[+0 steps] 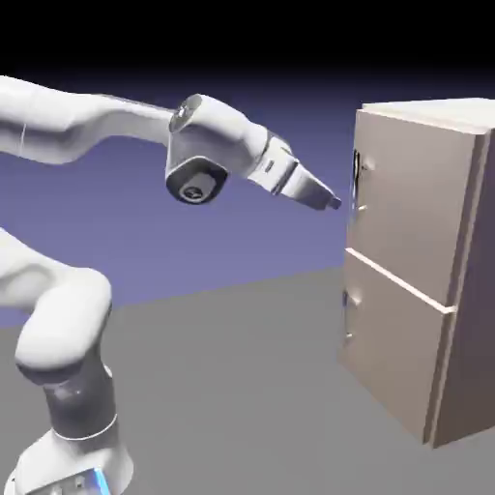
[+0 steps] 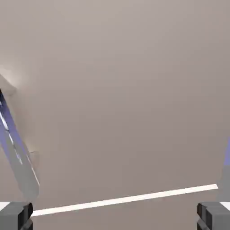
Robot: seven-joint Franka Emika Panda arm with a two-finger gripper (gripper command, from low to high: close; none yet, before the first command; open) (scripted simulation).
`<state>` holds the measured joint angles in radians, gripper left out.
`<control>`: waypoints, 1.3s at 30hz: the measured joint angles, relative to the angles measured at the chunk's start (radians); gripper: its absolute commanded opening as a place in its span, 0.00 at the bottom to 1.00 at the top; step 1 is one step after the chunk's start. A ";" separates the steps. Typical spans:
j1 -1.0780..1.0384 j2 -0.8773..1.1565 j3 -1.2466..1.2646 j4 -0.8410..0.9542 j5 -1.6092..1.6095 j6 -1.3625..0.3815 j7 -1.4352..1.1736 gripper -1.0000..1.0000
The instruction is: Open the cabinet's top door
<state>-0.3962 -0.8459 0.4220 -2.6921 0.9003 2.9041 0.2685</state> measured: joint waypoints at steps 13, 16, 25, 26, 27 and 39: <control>-0.256 -0.173 0.265 0.074 0.565 -0.083 -0.297 0.50; -0.316 -0.213 0.326 0.091 0.696 -0.103 -0.365 0.50; -0.493 -0.333 0.510 0.142 1.087 -0.160 -0.571 0.50; -0.513 -0.347 0.530 0.148 1.131 -0.167 -0.594 0.50; -0.533 -0.360 0.551 0.154 1.174 -0.173 -0.616 0.50; -0.769 -0.520 0.795 0.222 1.696 -0.250 -0.890 0.50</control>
<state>-1.1654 -1.3657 1.2172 -2.4699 2.5967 2.6538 -0.6219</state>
